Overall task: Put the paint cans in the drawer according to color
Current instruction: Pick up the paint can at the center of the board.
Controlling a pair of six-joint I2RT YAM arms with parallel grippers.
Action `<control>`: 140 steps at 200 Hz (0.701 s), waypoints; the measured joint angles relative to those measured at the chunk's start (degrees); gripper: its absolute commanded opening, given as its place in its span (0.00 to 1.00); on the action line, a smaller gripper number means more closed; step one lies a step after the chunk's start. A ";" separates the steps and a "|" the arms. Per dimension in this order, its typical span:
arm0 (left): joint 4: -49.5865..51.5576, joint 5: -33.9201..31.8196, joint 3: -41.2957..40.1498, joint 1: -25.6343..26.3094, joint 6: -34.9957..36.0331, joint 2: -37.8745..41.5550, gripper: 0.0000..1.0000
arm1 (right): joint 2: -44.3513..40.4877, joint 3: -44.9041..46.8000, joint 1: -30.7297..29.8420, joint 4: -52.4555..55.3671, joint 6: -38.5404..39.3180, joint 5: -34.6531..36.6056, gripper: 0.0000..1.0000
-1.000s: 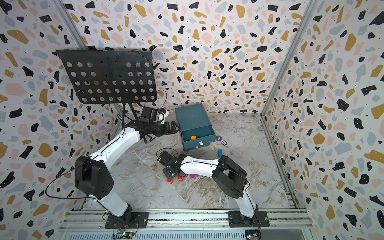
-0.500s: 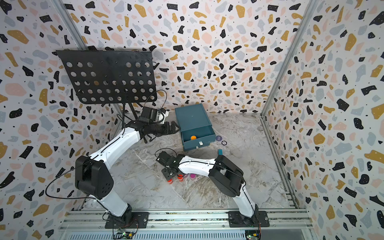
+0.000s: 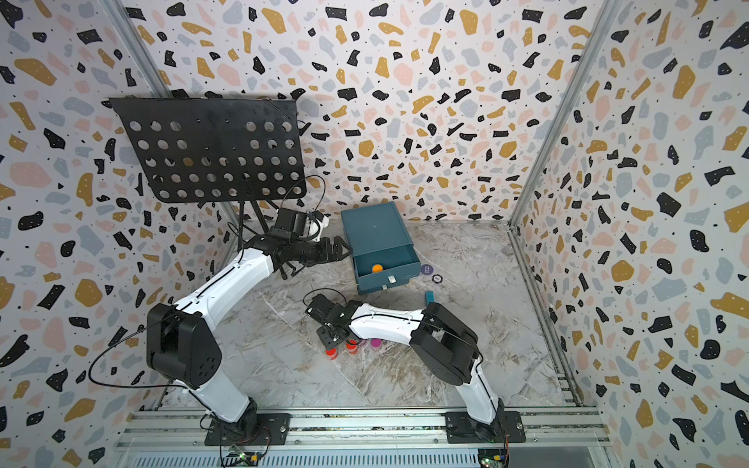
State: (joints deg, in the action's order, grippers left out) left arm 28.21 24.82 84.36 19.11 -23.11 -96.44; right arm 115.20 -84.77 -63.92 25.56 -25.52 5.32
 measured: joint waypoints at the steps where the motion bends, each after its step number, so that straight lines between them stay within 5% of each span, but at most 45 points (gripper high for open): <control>1: 0.00 0.00 0.00 0.00 0.00 0.00 1.00 | -0.11 0.00 0.00 0.04 0.00 0.04 0.22; 104: 0.02 0.22 0.00 -0.39 -0.20 0.00 1.00 | -23.15 -5.22 0.57 9.01 3.39 4.81 0.20; 140: -1.01 2.12 0.00 -0.42 -2.32 0.00 1.00 | -27.12 -10.08 8.98 13.53 4.72 5.09 0.19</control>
State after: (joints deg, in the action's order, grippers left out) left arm 27.20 26.94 84.36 18.70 -25.43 -96.44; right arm 88.07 -94.85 -54.94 39.09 -20.80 10.41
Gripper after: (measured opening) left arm 0.996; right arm 0.367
